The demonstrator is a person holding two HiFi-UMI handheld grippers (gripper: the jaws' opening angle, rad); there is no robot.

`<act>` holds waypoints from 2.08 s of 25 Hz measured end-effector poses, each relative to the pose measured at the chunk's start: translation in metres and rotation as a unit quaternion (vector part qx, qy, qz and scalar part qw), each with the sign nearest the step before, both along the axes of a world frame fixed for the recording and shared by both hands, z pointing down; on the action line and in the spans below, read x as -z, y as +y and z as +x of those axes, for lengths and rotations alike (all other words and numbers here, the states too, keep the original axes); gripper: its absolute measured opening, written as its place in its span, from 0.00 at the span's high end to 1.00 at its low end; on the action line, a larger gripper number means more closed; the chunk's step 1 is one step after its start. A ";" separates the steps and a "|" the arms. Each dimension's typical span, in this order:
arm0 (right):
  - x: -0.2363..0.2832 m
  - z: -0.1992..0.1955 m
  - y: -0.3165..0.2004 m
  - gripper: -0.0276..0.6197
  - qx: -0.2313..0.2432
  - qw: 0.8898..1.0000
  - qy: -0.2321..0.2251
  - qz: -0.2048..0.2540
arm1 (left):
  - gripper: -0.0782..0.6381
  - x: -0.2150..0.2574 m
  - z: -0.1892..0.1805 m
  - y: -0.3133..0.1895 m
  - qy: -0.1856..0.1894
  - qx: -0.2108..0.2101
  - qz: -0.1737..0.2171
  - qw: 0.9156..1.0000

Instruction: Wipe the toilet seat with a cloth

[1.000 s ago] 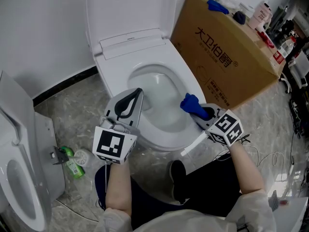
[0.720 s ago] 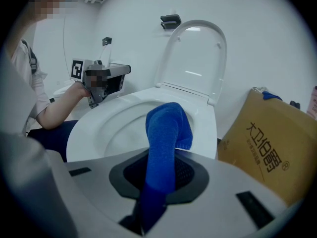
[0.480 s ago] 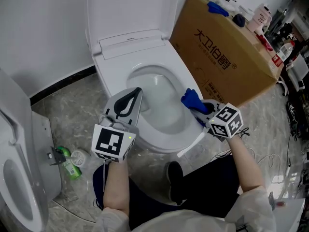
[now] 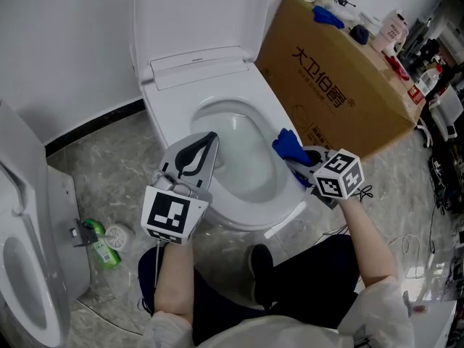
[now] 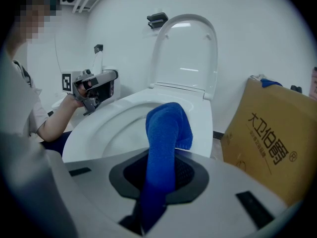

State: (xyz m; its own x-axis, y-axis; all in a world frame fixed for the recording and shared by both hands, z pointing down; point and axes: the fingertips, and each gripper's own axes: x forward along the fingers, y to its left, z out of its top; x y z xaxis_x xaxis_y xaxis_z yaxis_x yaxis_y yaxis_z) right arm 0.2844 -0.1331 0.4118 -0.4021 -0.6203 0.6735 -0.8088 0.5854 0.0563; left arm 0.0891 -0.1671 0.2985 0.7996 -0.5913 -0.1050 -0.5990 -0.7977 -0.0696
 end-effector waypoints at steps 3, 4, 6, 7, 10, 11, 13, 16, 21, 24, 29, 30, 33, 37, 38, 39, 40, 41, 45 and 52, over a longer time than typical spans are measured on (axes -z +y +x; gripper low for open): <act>0.000 0.002 -0.004 0.89 -0.003 1.000 -0.005 -0.004 | 0.88 0.000 0.002 0.001 -0.001 -0.001 0.000 1.000; 0.000 0.003 -0.005 0.89 -0.003 1.000 -0.005 -0.004 | 0.88 0.000 0.003 0.001 -0.002 -0.002 -0.001 1.000; 0.000 0.004 -0.009 0.89 -0.005 1.000 -0.006 -0.004 | 0.88 0.000 0.004 0.002 -0.002 -0.003 -0.001 1.000; 0.000 0.005 -0.011 0.89 -0.005 1.000 -0.006 -0.004 | 0.88 0.000 0.005 0.002 -0.002 -0.004 -0.002 1.000; 0.000 0.007 -0.017 0.89 -0.007 1.000 -0.006 -0.001 | 0.88 -0.001 0.006 0.001 -0.004 -0.004 -0.002 1.000; 0.000 0.007 -0.019 0.89 -0.006 1.000 -0.006 -0.001 | 0.88 -0.002 0.006 0.001 -0.005 -0.004 -0.001 1.000; 0.001 0.007 -0.021 0.89 -0.006 1.000 -0.005 0.001 | 0.88 -0.003 0.006 0.001 -0.008 -0.003 -0.002 1.000; 0.001 0.008 -0.022 0.89 -0.005 1.000 0.000 0.002 | 0.88 -0.004 0.006 0.000 -0.011 0.000 -0.002 1.000; 0.000 0.009 -0.029 0.89 -0.002 1.000 -0.006 -0.005 | 0.88 -0.005 0.005 -0.001 -0.014 0.000 0.000 1.000; 0.000 0.010 -0.034 0.89 -0.001 1.000 -0.009 -0.006 | 0.88 -0.005 0.005 -0.001 -0.011 -0.001 -0.003 1.000; 0.001 0.013 -0.044 0.89 -0.004 1.000 -0.013 -0.006 | 0.88 -0.005 0.005 -0.003 -0.009 -0.002 -0.006 1.000; 0.001 0.013 -0.046 0.89 -0.004 1.000 -0.015 -0.007 | 0.88 -0.005 0.005 -0.003 -0.009 -0.002 -0.006 1.000; 0.001 0.013 -0.051 0.89 -0.006 1.000 -0.024 -0.011 | 0.88 -0.006 0.005 -0.002 -0.011 -0.001 -0.007 1.000; 0.001 0.014 -0.058 0.89 -0.009 1.000 -0.026 -0.009 | 0.88 -0.005 0.007 0.000 -0.012 -0.006 -0.004 1.000; 0.001 0.014 -0.059 0.89 -0.009 1.000 -0.027 -0.009 | 0.88 -0.005 0.007 0.000 -0.012 -0.007 -0.004 1.000; 0.001 0.015 -0.061 0.89 -0.010 1.000 -0.027 -0.010 | 0.88 -0.005 0.007 0.001 -0.010 -0.009 -0.006 1.000; 0.001 0.015 -0.063 0.89 -0.010 0.999 -0.029 -0.010 | 0.88 -0.005 0.008 0.002 -0.009 -0.011 -0.007 1.000; 0.001 0.016 -0.065 0.89 -0.011 0.999 -0.030 -0.011 | 0.88 -0.006 0.009 0.003 -0.009 -0.012 -0.007 1.000; 0.002 0.018 -0.073 0.89 -0.016 0.999 -0.040 -0.011 | 0.88 -0.006 0.009 0.006 -0.022 -0.012 0.001 1.000; 0.003 0.021 -0.091 0.89 -0.029 0.998 -0.055 -0.008 | 0.88 -0.002 0.002 0.006 -0.010 -0.007 -0.004 1.000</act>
